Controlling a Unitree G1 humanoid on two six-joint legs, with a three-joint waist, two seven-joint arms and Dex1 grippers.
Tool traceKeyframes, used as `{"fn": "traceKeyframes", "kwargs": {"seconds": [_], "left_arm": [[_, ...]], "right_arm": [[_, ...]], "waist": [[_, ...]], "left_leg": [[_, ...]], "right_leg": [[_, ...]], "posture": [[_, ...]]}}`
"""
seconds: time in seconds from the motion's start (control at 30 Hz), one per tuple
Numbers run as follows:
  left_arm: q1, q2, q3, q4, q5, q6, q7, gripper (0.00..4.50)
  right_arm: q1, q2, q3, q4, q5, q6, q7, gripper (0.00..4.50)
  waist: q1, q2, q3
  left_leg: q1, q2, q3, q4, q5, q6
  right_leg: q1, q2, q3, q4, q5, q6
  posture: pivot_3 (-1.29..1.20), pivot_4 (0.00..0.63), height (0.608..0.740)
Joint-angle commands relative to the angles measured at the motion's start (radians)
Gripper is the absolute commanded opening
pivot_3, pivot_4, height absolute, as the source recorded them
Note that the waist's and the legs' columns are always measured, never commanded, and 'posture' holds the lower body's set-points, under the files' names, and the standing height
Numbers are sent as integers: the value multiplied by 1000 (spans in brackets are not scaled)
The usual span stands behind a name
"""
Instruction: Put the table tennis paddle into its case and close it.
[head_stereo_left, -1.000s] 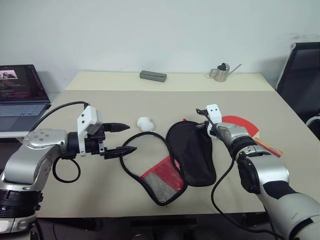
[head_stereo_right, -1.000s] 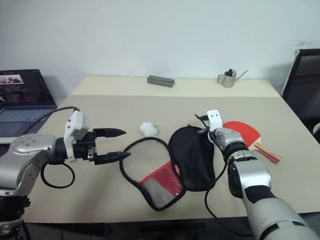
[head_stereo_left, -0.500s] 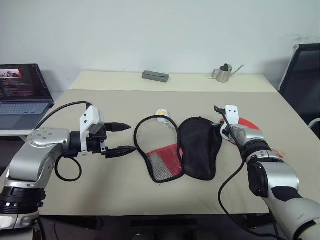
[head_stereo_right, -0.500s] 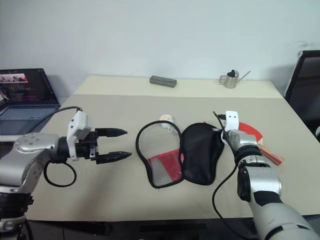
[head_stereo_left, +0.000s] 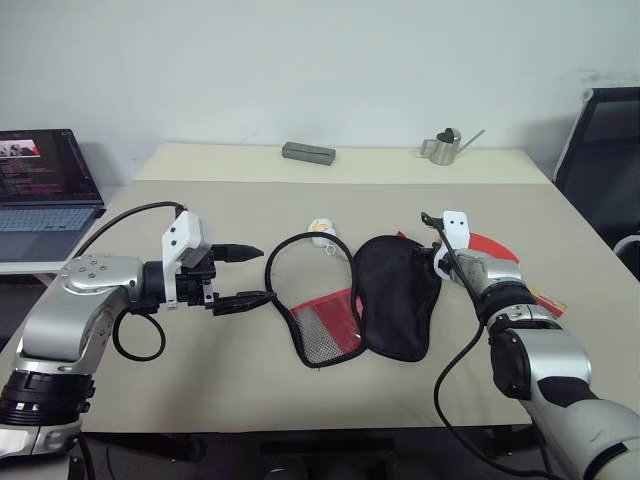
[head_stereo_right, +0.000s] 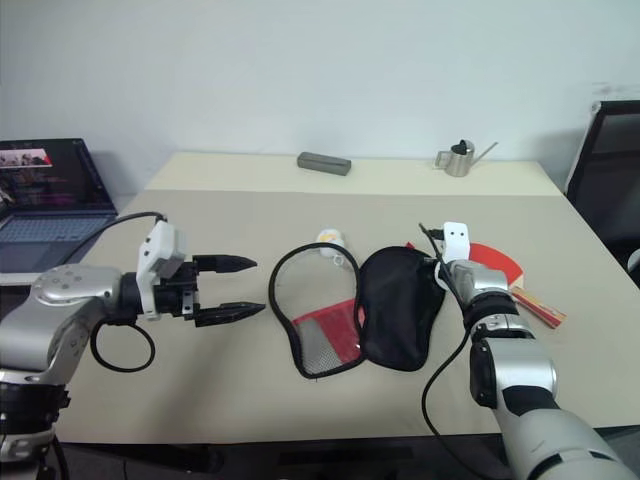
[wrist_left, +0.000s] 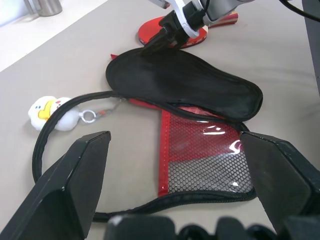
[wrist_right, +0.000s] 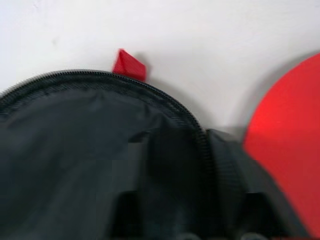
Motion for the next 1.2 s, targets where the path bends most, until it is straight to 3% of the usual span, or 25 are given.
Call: {"fn": "traceKeyframes", "kwargs": {"seconds": [0.03,0.47,0.57,0.67,0.83,0.97,1.2], "left_arm": [[2,1,27,-23,-7,-8,9,4500],[9,4,34,-32,-17,-5,19,4500],[6,4,35,-29,-17,-5,19,4500],[5,4,35,-28,-18,-6,19,4500],[-3,1,29,-34,-24,-1,19,4500],[-11,-8,14,-60,-29,11,26,4500],[-94,-46,-9,-104,-33,62,88,4500]], "right_arm": [[4,-40,-49,-43,28,-29,-46,2263],[69,-100,-56,-241,86,-12,39,2263],[121,-119,-22,-358,103,21,151,2263],[198,-163,50,-507,108,43,311,2831],[307,-270,124,-673,114,86,489,4484],[381,-359,144,-747,131,114,617,4484],[381,-487,97,-598,108,69,661,4484]], "waist": [[2,0,0],[-6,3,2],[-10,2,1],[-9,3,2],[-3,2,1],[-1,1,1],[2,0,0]], "left_leg": [[0,0,0,0,0,0],[-5,1,1,0,0,0],[-4,2,2,-1,0,0],[-4,2,3,-1,0,0],[-4,2,2,-1,0,0],[-4,2,2,0,0,0],[-5,2,3,0,0,0]], "right_leg": [[0,0,0,0,-1,-2],[0,0,0,0,1,1],[-1,0,0,0,1,1],[-1,0,0,0,1,2],[-1,0,0,0,-2,6],[0,-1,0,0,-2,7],[0,-2,0,-1,-2,7]], "posture": [[0,150,740],[0,150,740],[0,150,740],[0,150,740],[0,150,740],[0,150,740],[0,150,740]]}}
